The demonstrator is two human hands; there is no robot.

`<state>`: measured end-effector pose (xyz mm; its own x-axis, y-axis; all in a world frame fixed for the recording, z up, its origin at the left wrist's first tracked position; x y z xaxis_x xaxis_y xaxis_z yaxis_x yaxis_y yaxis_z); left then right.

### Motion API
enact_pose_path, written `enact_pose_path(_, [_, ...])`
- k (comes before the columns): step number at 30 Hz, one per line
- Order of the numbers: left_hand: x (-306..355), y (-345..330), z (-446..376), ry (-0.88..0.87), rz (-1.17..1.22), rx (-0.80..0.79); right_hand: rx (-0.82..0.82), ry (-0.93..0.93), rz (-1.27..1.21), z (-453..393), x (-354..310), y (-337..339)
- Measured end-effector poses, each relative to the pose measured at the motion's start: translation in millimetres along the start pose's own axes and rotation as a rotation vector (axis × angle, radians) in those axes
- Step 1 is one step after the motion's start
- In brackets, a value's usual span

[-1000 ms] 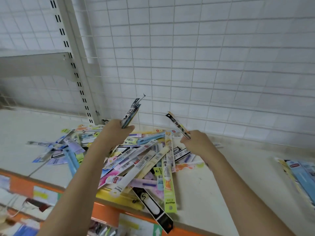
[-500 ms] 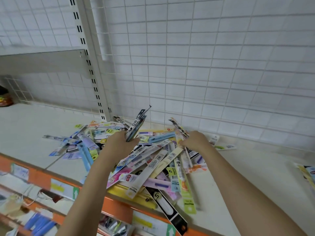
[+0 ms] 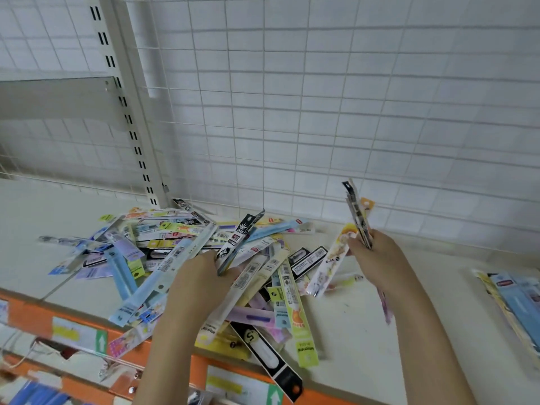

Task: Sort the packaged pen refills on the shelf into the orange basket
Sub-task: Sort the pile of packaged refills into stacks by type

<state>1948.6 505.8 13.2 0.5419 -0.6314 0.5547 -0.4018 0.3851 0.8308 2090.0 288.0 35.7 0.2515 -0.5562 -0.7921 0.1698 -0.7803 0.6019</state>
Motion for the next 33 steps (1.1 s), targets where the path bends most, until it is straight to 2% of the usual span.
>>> enact_pose_path(4, [7.9, -6.7, 5.1, -0.006, -0.006, -0.003, -0.03, -0.041, -0.19, 23.7, 12.3, 9.2])
enact_pose_path(9, [18.2, -22.2, 10.3, -0.039, -0.049, -0.072, -0.046, -0.095, -0.262, 35.4, 22.1, 9.9])
enact_pose_path(18, [8.7, -13.2, 15.1, -0.028, 0.01, 0.025, -0.042, -0.139, -0.126, 46.6, 30.0, -0.2])
enact_pose_path(29, [-16.8, 36.1, -13.3, -0.099, 0.097, 0.182, 0.014, -0.008, 0.153, 51.5, -4.8, -39.6])
enact_pose_path(33, [-32.5, 52.9, -24.5, -0.122, 0.161, 0.178, -0.02, 0.028, 0.3, 54.4, -21.1, -50.2])
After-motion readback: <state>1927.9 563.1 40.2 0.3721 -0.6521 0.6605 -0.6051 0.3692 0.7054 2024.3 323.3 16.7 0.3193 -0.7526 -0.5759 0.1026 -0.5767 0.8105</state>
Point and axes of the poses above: each hand's wrist, its own z-axis away from the middle knuckle, its own y-axis out of the back of the hand, x = y × z, the point moved 1 cm from there along -z, towards the middle knuckle
